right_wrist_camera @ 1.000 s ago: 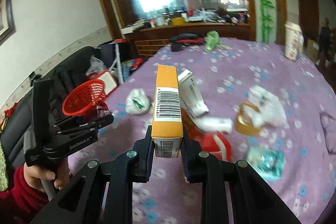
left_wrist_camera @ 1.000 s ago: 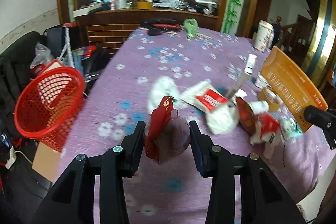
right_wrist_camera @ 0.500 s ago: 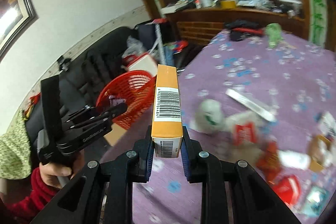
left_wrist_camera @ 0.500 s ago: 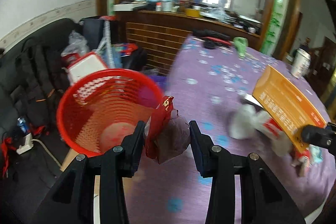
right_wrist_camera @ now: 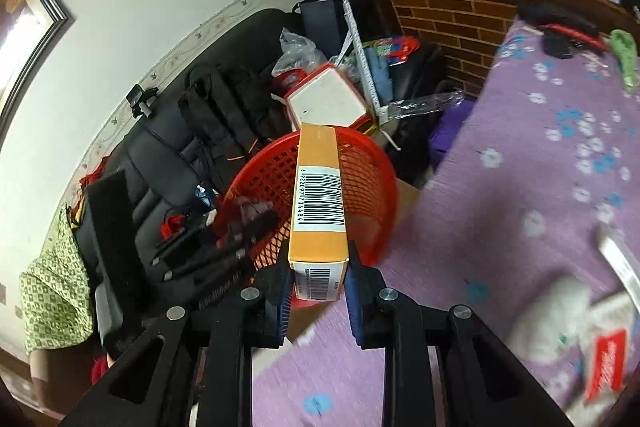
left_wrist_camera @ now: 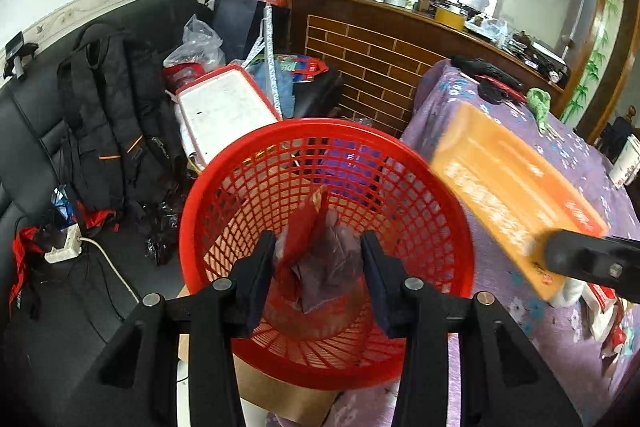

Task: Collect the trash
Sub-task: 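Carry both held items over the red basket and open both tools, then grasp the white paper bag with red label with the left tool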

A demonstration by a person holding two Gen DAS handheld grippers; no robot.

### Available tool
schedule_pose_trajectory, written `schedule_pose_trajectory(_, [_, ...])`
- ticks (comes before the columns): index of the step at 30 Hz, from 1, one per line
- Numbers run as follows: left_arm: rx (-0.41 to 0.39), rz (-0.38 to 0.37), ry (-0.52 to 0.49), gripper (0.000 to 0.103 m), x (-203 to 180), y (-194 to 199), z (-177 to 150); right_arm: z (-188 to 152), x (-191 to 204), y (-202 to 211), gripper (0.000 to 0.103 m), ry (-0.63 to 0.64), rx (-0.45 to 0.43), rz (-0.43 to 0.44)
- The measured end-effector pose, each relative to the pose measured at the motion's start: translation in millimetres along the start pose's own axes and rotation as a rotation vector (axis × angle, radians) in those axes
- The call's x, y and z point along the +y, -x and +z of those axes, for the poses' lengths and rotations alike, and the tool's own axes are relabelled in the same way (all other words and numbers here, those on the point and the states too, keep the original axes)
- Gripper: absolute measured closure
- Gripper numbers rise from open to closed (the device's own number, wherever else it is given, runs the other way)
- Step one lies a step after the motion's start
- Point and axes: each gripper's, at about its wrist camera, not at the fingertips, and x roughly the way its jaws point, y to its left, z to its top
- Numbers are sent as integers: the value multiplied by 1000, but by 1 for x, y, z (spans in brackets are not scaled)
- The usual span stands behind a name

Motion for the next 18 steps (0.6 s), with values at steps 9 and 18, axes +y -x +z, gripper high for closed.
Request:
schedule_pose_trajectory(9, [-54, 4, -19, 31, -8, 21, -7, -14, -8, 38, 63, -24, -64, -34])
schedule_pose_trajectory(18, [-111, -127, -121, 26, -81, 69, -39, -88, -39, 133, 57, -51, -149, -83])
